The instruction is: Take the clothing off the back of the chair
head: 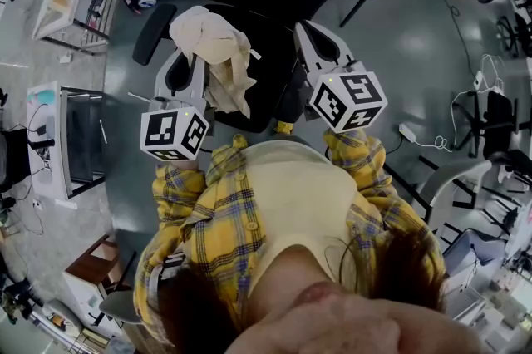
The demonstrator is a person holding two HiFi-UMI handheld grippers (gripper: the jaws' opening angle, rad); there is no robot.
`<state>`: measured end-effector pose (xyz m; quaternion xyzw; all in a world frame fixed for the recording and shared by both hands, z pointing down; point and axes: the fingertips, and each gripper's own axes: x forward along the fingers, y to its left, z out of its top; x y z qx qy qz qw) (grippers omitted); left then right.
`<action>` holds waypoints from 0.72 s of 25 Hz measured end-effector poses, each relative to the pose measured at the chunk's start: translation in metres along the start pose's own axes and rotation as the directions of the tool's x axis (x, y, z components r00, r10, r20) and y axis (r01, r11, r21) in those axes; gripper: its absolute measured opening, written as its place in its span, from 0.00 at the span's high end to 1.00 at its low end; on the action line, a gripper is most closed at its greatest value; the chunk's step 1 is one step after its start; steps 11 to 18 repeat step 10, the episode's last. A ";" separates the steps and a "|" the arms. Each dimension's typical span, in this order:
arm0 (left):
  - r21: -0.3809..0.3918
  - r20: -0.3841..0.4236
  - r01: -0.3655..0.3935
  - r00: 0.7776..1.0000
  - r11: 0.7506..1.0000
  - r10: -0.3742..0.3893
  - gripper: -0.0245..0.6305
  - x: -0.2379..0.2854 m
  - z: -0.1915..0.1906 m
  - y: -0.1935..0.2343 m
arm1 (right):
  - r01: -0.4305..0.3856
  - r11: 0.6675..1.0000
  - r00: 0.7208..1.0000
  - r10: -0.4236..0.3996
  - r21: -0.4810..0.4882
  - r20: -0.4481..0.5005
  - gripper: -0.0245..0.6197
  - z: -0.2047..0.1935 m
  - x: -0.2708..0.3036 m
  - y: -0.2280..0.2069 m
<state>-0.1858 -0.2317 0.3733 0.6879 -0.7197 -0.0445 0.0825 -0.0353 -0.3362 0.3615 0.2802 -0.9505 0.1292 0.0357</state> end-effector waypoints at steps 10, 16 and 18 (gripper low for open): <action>0.017 -0.005 -0.007 1.000 1.000 0.007 0.86 -0.004 0.003 0.003 | -0.007 1.000 1.000 0.007 0.002 0.000 0.94 0.000 0.003 0.001; 0.017 -0.005 -0.007 1.000 1.000 0.007 0.86 -0.004 0.003 0.003 | -0.007 1.000 1.000 0.007 0.002 0.000 0.94 0.000 0.003 0.001; 0.017 -0.005 -0.007 1.000 1.000 0.007 0.86 -0.004 0.003 0.003 | -0.007 1.000 1.000 0.007 0.002 0.000 0.94 0.000 0.003 0.001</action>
